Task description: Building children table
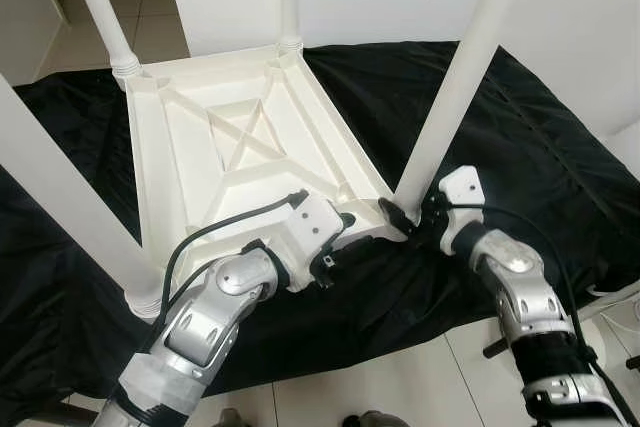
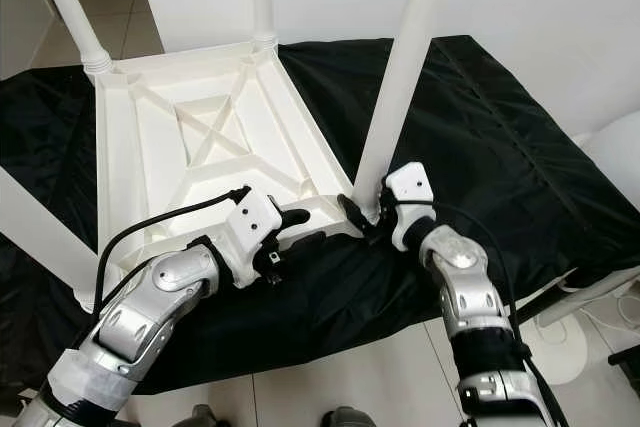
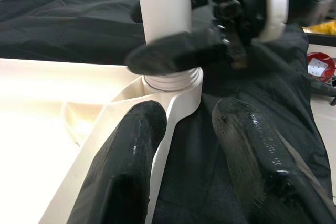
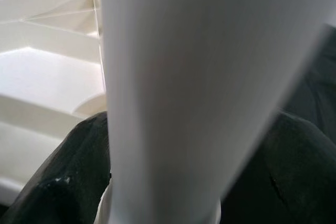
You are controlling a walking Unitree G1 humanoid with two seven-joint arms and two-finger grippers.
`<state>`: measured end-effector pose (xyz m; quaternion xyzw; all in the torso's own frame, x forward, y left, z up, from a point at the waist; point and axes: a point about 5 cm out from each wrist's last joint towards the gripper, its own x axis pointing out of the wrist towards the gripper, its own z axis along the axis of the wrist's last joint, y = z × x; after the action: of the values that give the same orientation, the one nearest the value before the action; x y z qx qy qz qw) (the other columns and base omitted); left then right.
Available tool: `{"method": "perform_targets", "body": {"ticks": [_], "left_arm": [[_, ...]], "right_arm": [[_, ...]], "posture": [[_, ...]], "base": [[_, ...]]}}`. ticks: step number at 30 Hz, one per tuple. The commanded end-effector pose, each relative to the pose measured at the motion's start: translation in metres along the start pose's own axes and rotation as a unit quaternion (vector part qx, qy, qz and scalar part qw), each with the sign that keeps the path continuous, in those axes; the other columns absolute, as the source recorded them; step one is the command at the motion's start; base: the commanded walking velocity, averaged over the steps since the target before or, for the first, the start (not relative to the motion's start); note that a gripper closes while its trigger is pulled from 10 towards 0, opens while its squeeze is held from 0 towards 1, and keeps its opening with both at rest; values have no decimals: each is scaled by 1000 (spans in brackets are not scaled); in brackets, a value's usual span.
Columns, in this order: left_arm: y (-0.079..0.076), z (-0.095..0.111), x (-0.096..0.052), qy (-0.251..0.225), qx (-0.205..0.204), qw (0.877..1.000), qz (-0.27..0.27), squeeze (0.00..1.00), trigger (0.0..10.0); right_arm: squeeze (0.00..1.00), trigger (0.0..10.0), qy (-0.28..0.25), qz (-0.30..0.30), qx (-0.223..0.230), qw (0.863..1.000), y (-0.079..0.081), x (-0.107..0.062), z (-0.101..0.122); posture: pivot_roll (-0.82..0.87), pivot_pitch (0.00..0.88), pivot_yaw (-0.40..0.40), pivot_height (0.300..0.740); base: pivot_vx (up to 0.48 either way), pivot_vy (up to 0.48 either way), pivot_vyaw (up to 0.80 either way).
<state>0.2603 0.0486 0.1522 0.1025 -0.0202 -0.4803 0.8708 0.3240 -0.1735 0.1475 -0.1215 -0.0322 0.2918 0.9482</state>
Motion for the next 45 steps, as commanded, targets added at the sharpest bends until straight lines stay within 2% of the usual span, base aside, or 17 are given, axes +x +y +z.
{"method": "perform_targets", "body": {"ticks": [1,3,4,5,6,16,17,24,26,28,29,31,33,39,41,43,45], "left_arm": [[-9,0,-1,4,0,998,-67,0,10000],[-9,0,-1,4,0,998,-67,0,10000],[-8,0,-1,6,5,998,-64,0,10000],[-8,0,-1,6,5,998,-64,0,10000],[-8,0,0,8,8,998,-61,0,10000],[-10,0,0,7,5,998,-55,0,10000],[-10,0,1,7,5,999,-54,0,10000],[-9,0,2,7,6,999,-48,0,10000],[-9,0,2,7,6,999,-46,0,10000],[-8,-1,3,5,6,999,-41,0,10000],[-8,-1,3,5,6,999,-41,0,10000],[-9,-1,3,5,5,999,-39,0,10000],[-9,-1,3,5,5,999,-39,0,10000],[-10,-1,6,3,6,999,-44,0,10000],[-10,-1,6,3,6,999,-44,0,10000],[-10,0,6,2,7,999,-46,0,10000],[-10,0,6,2,7,999,-46,0,10000]], "right_arm": [[0,10000,3,19,2,1000,2,3,-3],[0,10000,3,19,2,1000,2,3,-3],[0,3569,3,30,2,1000,3,6,-4],[0,3569,3,30,2,1000,3,6,-4],[0,0,7,35,4,999,3,7,-6],[0,0,16,42,20,999,1,2,-15],[0,10000,16,35,23,999,0,2,-15],[0,10000,15,9,40,999,2,2,-14],[0,10000,16,-13,40,999,2,2,-14],[0,10000,20,-79,51,995,1,2,-14],[0,10000,20,-79,51,995,1,2,-14],[0,10000,20,-138,68,988,4,1,-13],[0,10000,20,-138,68,988,4,1,-13],[0,10000,20,-257,100,961,21,-1,-11],[0,10000,20,-257,100,961,21,-1,-11],[0,10000,22,-287,103,952,39,3,-7],[0,10000,22,-287,103,952,39,3,-7]], "posture": [[-80,47,14,740],[-80,47,14,740],[-75,49,11,740],[-75,49,11,740],[-72,51,8,740],[-77,52,4,740],[-78,52,4,740],[-81,53,2,740],[-84,55,0,740],[-88,56,-2,740],[-88,56,-2,740],[-91,54,-5,740],[-91,54,-5,740],[-97,40,-7,740],[-97,40,-7,740],[-101,37,-9,740],[-101,37,-9,740]], "base": [[0,0,0],[0,0,0],[0,0,0],[0,0,0],[0,0,0],[0,0,0],[0,0,0],[0,0,0],[0,0,0],[0,0,0],[0,0,0],[0,0,0],[0,0,0],[0,0,0],[0,0,0],[0,0,0],[0,0,0]]}}
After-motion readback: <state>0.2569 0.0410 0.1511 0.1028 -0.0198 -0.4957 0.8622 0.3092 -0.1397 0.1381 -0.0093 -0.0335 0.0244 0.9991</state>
